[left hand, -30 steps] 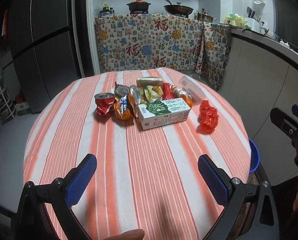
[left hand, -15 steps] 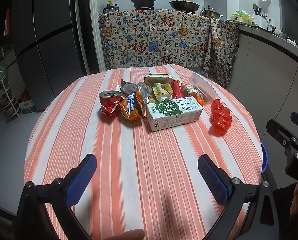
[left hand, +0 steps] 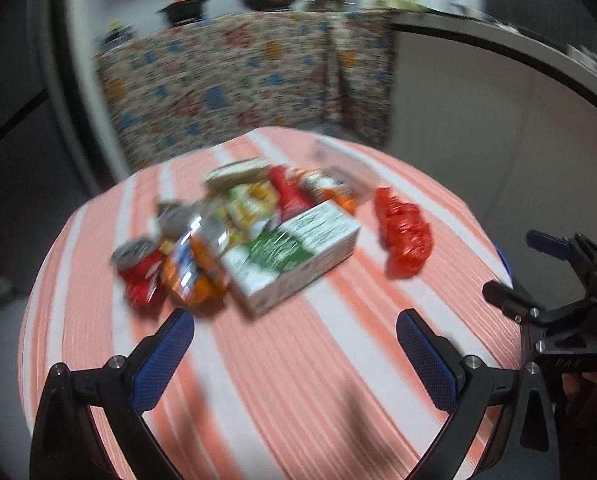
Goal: Collect trash
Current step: 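Reach the left tool to the milk carton while the right tool reaches the red bag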
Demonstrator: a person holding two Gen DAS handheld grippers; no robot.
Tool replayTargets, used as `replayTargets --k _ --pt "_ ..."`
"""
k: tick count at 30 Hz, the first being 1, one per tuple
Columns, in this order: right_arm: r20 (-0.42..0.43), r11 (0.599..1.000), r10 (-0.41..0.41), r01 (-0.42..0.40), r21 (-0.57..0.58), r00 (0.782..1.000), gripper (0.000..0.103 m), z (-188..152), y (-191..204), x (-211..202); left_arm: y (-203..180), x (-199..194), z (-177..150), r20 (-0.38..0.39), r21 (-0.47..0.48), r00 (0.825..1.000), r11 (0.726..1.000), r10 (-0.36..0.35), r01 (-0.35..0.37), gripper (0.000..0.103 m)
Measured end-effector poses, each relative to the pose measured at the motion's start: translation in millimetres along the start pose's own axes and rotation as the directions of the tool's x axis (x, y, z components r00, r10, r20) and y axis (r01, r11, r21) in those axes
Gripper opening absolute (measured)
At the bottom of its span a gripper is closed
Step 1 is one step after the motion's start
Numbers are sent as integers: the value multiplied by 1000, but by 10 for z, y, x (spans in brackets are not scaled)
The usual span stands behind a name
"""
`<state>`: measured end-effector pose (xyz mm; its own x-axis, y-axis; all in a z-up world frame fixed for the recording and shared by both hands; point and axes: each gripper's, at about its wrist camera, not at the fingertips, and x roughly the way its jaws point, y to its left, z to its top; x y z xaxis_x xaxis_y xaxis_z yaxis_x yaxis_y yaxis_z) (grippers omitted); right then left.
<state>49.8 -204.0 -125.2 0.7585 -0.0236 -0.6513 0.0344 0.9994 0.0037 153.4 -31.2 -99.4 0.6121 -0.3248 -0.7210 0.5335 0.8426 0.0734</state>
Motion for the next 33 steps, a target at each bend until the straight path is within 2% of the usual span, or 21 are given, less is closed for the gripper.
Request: replayTargets --k 2,5,10,15,16,18,19,23,25,27,30,33 --pt "1 1000 -1 1 2 1000 103 -13 -46 2 -28 173 201 -14 107 999 993 -48 50 103" --pt "3 1000 -11 11 18 1000 103 -16 -128 -8 2 473 422 -49 185 996 979 -72 80 103" --pt "-2 998 -21 22 53 1000 103 -37 -280 -47 106 958 527 -160 222 984 969 -75 109 103" --pt "3 997 -20 20 69 1000 103 -25 -362 -85 85 1068 441 -258 261 961 951 -97 166 101" --pt "5 997 -19 19 70 1000 103 -26 -369 -87 72 1062 423 -271 264 957 948 -104 177 97" --pt "12 997 -17 16 71 1000 103 -12 -373 -103 60 1029 375 -291 262 951 948 -101 181 61" --pt "15 997 -17 16 71 1000 103 -3 -379 -108 66 1019 360 -306 252 947 950 -101 183 59" --pt "19 998 -19 18 67 1000 103 6 -378 -108 34 857 276 -291 183 953 973 -85 142 51" --pt "15 997 -23 22 74 1000 103 -3 -410 -110 17 682 172 -273 107 958 988 -83 116 51" --pt "10 996 -25 24 85 1000 103 6 -450 -97 29 478 18 -259 -9 962 996 -84 85 51" --pt "-13 994 9 -7 109 1000 103 90 -474 -19 20 206 -278 -247 -155 969 988 -23 -16 51" --pt "-48 983 110 -102 153 993 103 290 -400 182 -20 20 -474 -213 -249 977 966 20 -74 51"
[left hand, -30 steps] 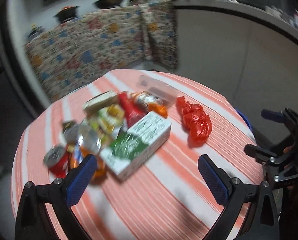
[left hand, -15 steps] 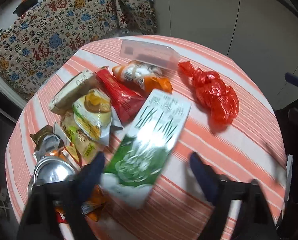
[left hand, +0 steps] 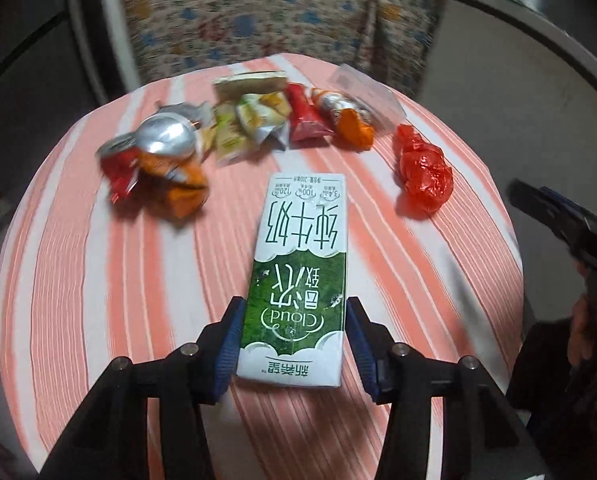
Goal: Collect trash
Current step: 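Reach the left tool to the milk carton while the right tool reaches the red bag, then grasp the green milk carton with the left tool while the right tool grasps the red bag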
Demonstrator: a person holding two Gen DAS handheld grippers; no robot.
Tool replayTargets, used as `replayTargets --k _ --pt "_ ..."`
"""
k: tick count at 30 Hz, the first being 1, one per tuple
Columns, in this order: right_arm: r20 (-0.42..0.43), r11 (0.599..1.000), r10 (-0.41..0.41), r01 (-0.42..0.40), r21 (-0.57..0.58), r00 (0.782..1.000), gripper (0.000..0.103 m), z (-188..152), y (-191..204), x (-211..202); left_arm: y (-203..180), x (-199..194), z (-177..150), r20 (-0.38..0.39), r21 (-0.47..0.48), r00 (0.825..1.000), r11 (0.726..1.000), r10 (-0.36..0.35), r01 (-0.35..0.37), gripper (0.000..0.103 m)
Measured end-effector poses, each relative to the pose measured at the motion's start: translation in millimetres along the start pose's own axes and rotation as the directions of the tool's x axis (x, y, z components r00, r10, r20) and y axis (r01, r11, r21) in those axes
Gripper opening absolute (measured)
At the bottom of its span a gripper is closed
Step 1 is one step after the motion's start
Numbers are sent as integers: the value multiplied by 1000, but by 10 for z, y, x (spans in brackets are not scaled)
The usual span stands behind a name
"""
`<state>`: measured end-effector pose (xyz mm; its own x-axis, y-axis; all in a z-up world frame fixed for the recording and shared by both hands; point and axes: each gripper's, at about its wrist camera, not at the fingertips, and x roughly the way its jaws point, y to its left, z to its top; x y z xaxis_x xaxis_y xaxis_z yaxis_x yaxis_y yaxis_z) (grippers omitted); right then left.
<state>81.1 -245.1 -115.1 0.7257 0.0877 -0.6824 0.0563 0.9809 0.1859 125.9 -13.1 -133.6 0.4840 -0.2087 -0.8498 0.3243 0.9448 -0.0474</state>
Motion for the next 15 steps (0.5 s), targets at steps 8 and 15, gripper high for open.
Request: replayTargets --k 8,15 --pt "-255 992 86 -106 -68 963 84 387 434 1108 -133 -45 -82 23 -53 1000 999 -6 7 64" --pt "-292 954 33 -117 -276 956 58 76 391 940 -47 214 -97 -7 -54 999 998 43 -43 68"
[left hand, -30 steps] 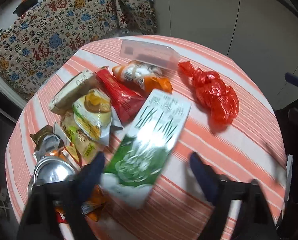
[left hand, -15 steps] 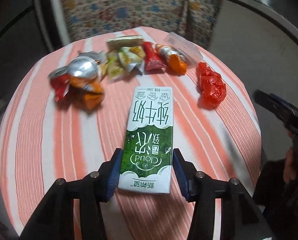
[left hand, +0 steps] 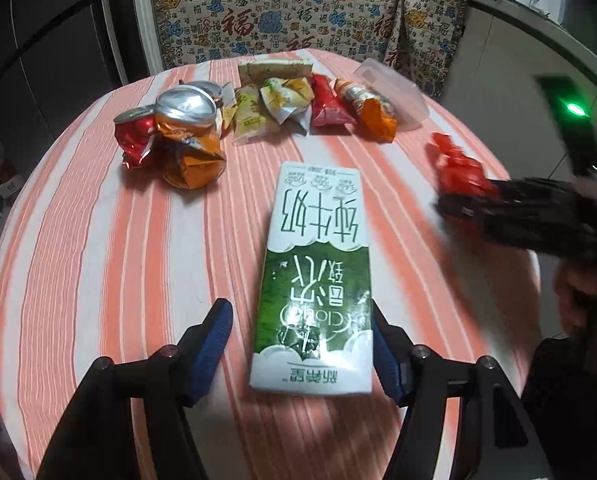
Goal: Collect trash
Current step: 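Grasp the green milk carton with the left tool while the right tool grasps the red bag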
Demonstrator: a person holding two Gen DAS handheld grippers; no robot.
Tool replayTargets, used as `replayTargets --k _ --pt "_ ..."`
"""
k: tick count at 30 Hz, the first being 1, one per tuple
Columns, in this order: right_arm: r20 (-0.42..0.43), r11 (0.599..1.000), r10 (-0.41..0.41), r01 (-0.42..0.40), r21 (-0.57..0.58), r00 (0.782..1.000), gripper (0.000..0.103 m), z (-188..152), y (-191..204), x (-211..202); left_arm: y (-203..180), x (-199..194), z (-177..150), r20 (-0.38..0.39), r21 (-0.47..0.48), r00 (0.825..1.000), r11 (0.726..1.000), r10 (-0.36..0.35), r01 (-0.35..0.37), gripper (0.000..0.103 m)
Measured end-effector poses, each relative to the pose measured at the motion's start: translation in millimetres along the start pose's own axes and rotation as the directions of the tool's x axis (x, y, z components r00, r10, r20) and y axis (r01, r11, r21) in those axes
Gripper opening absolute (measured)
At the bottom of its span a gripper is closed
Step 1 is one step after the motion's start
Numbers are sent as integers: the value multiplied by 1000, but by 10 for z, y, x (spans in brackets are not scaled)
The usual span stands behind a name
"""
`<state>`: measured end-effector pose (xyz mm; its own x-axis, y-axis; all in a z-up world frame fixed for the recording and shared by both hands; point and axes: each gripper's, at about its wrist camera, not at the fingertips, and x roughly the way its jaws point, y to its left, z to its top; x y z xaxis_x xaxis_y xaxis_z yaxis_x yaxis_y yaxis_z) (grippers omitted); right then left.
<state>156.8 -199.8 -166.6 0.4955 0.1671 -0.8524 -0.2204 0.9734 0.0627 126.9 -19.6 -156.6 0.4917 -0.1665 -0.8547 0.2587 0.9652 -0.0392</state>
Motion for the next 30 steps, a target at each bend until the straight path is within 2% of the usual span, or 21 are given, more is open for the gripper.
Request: replayTargets --k 2,3,4,5,7,9,13,15,18,20,22,23,24,25,26,27,30 --pt "11 1000 18 -18 -22 1000 56 -136 -50 -120 8 93 24 2 3 1000 1000 17 -17 70" --pt "14 999 24 -24 -30 1000 55 -191 -61 -167 -1 105 29 9 11 1000 1000 29 -29 77" --pt "14 999 25 -25 -34 1000 55 -211 -63 -198 -11 136 42 2 16 999 999 38 -38 79" --pt "11 999 29 -29 -38 1000 57 -231 -68 -219 -13 151 58 8 15 999 999 38 -38 81" --pt "-3 998 50 -50 -29 999 69 -231 -112 -248 -13 170 81 12 11 999 999 40 -40 85" --pt "-17 997 71 -72 -9 997 73 -229 -189 -260 -19 182 83 22 10 999 999 47 -47 90" --pt "-14 995 94 -94 21 995 77 -203 -240 -373 -43 176 48 36 33 998 998 43 -44 92" --pt "-1 995 91 -91 30 996 84 -156 -251 -442 -62 153 69 -7 72 999 997 35 -35 92" --pt "-8 991 127 -127 43 992 85 -55 -260 -458 -48 26 174 23 87 1000 996 20 -22 92" --pt "-30 990 133 -131 54 991 84 5 -270 -447 -47 -14 258 4 105 1000 994 -6 6 91" --pt "-52 991 131 -129 45 990 82 41 -246 -433 -73 -17 311 -12 127 1000 992 -13 14 88" --pt "-79 990 141 -139 38 987 81 66 -219 -399 -93 1 331 -25 146 1000 989 -8 12 76" --pt "-94 989 145 -142 38 985 76 57 -206 -378 -108 28 348 -46 161 999 987 3 4 58" --pt "-113 989 143 -140 39 983 67 63 -198 -344 -116 64 366 -68 167 998 986 6 5 48" --pt "-123 992 125 -122 33 984 58 66 -193 -322 -114 72 374 -71 166 997 986 4 8 48" --pt "-128 994 111 -109 26 985 39 61 -201 -323 -125 72 387 -70 169 998 986 4 8 48" --pt "-94 991 130 -128 29 987 38 46 -238 -429 -161 -13 422 -45 153 999 988 -24 31 47"
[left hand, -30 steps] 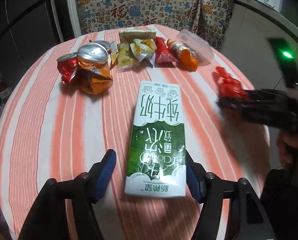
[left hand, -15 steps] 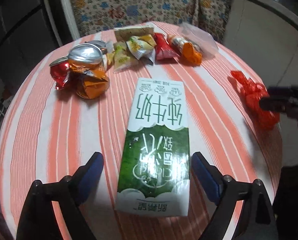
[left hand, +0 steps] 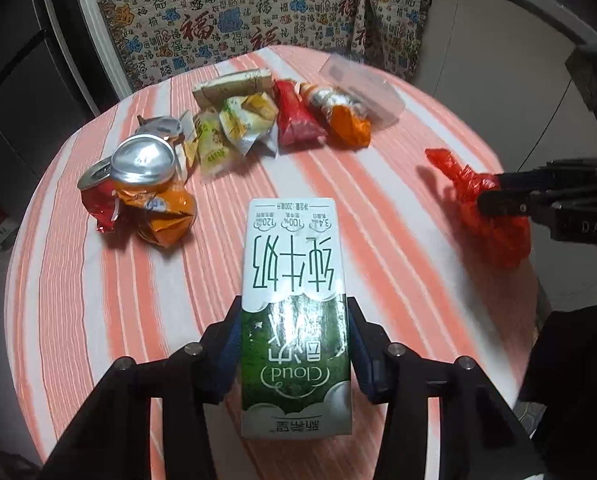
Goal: Collect trash
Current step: 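Grasp the green milk carton with the left tool while the right tool grasps the red bag, then carry both items over the blue wastebasket and open both tools to drop them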
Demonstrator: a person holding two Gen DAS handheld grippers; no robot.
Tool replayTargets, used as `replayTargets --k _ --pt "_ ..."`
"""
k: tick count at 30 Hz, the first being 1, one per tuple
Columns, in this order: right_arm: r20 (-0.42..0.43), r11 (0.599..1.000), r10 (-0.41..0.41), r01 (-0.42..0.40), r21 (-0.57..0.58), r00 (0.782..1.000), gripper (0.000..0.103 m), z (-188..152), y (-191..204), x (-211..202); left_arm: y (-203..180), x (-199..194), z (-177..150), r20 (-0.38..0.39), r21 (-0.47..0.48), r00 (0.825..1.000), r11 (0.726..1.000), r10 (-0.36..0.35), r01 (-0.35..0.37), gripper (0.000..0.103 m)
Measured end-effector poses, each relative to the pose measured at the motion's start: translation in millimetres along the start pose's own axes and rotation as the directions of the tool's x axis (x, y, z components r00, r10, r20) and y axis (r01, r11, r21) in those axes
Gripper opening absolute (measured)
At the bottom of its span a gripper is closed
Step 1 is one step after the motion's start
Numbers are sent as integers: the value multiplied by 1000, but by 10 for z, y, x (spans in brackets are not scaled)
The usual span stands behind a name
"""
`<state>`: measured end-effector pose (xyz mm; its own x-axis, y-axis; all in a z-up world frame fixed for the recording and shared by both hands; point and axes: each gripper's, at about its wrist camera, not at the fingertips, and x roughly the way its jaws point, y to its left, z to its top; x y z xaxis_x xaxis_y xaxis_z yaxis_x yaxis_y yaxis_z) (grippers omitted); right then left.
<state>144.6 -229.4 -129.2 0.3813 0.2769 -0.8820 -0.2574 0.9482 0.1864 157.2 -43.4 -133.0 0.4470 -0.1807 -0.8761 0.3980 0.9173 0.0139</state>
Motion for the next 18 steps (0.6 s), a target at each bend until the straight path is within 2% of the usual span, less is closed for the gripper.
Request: replayTargets --k 4,8,13,18 --pt "59 1000 22 -23 15 998 38 -26 -72 -170 -159 -106 96 33 -15 998 999 -52 52 47" --pt "134 996 1 -13 89 991 38 -19 -420 -432 -494 -136 293 55 -5 989 990 -138 138 47" --pt "161 976 -112 78 201 981 38 -154 -1139 -727 -1165 -116 590 77 82 971 973 -224 218 47" --pt "129 934 -228 179 310 965 38 -375 -1915 -823 -1890 62 880 68 140 947 942 -315 304 47"
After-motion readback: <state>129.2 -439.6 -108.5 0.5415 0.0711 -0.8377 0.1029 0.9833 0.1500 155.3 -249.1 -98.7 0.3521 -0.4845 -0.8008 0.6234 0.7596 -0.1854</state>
